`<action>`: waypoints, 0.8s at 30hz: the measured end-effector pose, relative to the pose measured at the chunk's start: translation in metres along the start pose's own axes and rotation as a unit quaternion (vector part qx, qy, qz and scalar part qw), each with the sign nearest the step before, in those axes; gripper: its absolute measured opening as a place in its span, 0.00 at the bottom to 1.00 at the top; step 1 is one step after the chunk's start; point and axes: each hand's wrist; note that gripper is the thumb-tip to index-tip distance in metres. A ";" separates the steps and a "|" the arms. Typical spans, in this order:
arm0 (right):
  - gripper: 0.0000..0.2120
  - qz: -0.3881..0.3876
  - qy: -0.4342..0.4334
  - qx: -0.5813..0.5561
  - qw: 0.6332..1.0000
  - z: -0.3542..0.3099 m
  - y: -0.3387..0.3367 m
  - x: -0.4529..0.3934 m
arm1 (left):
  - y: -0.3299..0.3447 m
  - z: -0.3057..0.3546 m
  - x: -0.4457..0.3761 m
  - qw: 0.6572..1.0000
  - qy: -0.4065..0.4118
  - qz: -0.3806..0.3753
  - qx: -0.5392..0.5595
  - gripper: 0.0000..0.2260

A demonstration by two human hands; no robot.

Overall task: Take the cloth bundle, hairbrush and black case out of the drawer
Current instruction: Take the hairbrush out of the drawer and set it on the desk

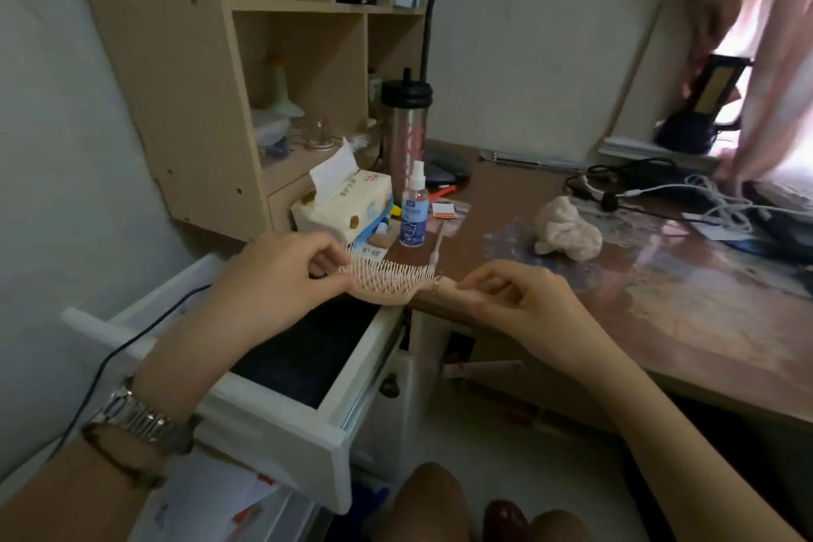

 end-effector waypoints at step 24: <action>0.09 0.297 0.167 -0.006 0.940 0.153 -0.173 0.086 | 0.116 0.193 -0.119 0.981 0.182 -0.064 0.002 0.11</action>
Point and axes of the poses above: each hand's wrist, its own x-axis away from the middle knuckle, its own y-axis out of the palm, z = x × y, and after that the axes turned 10 degrees about y, right-handed
